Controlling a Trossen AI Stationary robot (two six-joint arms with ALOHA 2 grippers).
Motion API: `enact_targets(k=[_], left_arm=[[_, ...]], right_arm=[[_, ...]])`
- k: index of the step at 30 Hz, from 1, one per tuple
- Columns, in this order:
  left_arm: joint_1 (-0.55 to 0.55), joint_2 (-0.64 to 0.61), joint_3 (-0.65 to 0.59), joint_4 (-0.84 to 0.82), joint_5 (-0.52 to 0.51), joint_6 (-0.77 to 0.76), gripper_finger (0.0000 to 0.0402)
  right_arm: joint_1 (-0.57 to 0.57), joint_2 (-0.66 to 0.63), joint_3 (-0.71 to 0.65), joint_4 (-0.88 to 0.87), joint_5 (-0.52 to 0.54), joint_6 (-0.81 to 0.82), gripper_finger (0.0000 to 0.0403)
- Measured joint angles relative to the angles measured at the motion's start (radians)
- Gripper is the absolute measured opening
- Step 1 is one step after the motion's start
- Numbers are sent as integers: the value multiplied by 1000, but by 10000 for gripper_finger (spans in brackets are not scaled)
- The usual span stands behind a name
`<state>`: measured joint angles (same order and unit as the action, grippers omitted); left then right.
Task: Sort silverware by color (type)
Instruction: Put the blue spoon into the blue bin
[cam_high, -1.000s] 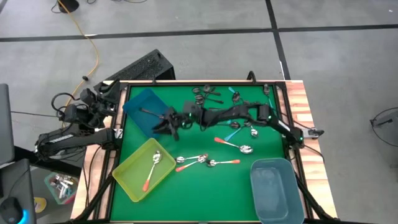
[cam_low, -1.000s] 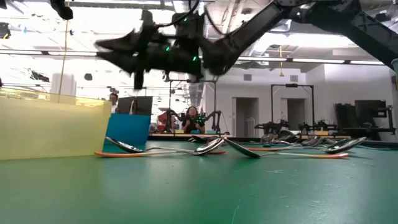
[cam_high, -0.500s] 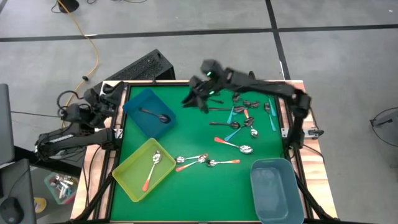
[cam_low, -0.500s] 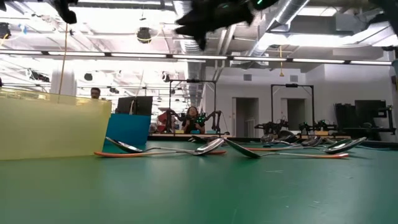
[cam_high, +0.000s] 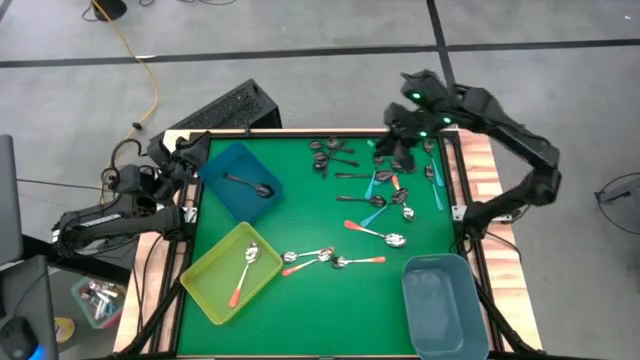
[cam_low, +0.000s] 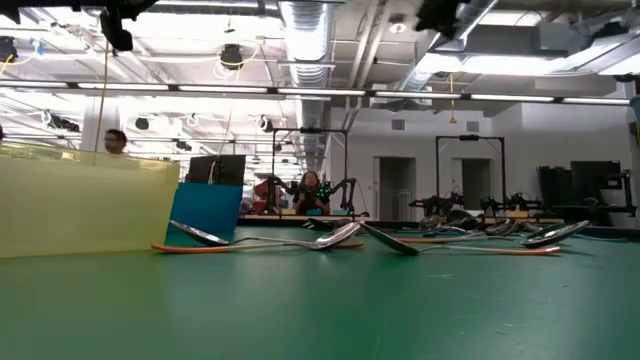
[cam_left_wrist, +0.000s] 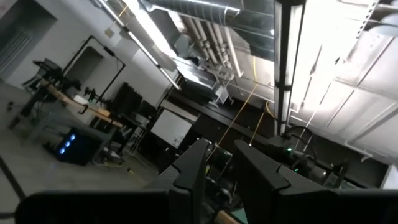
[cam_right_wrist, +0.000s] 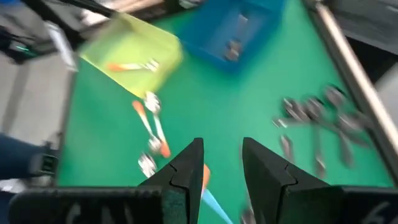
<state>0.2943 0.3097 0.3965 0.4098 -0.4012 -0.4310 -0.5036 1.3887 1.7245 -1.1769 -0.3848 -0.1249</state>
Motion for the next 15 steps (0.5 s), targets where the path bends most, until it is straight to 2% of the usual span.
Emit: enact_targets(k=[4,9,15], left_arm=[[0,15,0,-19,6,-4,69],[0,37,0,-67,54,-39,69],[0,80,0,-143,91,-119,69]], right_arm=[[24,-43,-1,-175,142,20,123],[75,-62,-2,-382,227,92,123],[110,-159,-91,-389,335,180,134]])
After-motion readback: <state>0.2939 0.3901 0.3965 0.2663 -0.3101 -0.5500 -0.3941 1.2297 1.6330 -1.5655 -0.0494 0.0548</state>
